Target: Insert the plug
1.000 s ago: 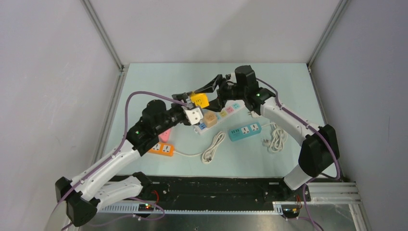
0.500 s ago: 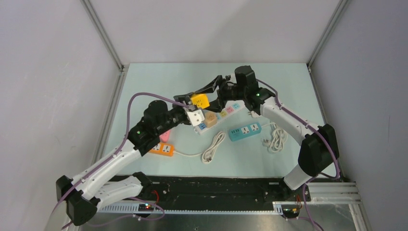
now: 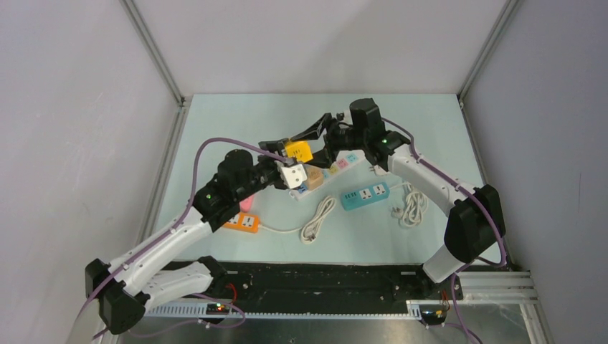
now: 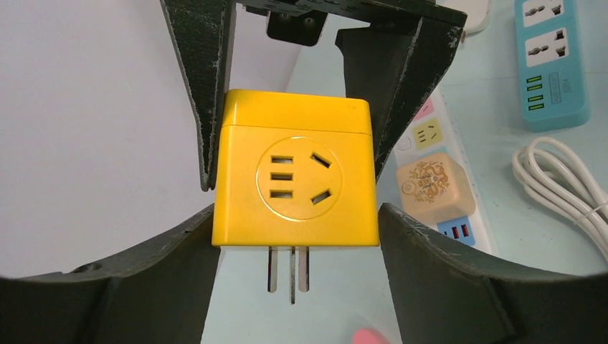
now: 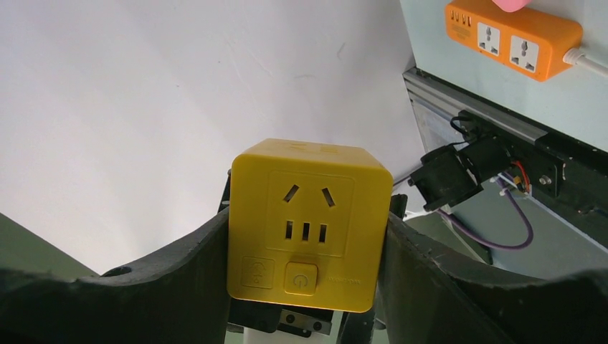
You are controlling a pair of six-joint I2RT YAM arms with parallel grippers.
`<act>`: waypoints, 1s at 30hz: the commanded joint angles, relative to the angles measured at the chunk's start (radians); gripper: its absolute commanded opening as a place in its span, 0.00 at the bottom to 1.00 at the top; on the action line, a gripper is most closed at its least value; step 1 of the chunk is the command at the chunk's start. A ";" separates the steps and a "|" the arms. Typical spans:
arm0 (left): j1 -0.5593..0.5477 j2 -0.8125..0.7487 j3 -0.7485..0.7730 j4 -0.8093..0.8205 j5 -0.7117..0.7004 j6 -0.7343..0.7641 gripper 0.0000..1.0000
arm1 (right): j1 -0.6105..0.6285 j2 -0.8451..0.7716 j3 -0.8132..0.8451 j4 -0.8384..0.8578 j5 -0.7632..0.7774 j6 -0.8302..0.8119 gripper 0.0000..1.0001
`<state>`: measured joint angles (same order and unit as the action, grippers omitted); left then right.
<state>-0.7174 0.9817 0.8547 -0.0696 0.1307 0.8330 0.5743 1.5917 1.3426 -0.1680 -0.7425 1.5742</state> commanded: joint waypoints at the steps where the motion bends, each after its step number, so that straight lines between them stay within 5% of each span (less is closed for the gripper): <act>1: -0.004 0.006 -0.019 -0.045 -0.027 -0.001 0.81 | -0.007 -0.047 0.023 0.045 -0.025 -0.013 0.00; 6: -0.003 0.007 -0.016 -0.045 -0.035 -0.006 0.70 | -0.008 -0.051 0.015 0.040 -0.023 -0.015 0.00; 10: -0.003 0.003 -0.011 -0.042 -0.031 -0.014 0.50 | -0.006 -0.055 0.002 0.046 -0.022 -0.011 0.00; 14: -0.003 0.002 -0.010 -0.034 -0.037 -0.026 0.10 | -0.005 -0.059 0.003 0.048 -0.017 -0.018 0.02; 15: -0.004 0.000 -0.009 -0.030 -0.041 -0.031 0.02 | -0.006 -0.059 0.003 0.045 -0.010 -0.023 0.05; 21: 0.016 -0.025 0.020 -0.026 0.031 -0.137 0.00 | -0.005 -0.074 0.003 0.001 0.042 -0.099 0.93; 30: 0.040 -0.058 0.044 0.004 0.098 -0.281 0.00 | -0.058 -0.140 0.002 0.043 0.064 -0.189 1.00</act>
<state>-0.6937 0.9607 0.8536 -0.1062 0.1612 0.6613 0.5591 1.5303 1.3342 -0.1898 -0.7116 1.4628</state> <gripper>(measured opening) 0.656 0.993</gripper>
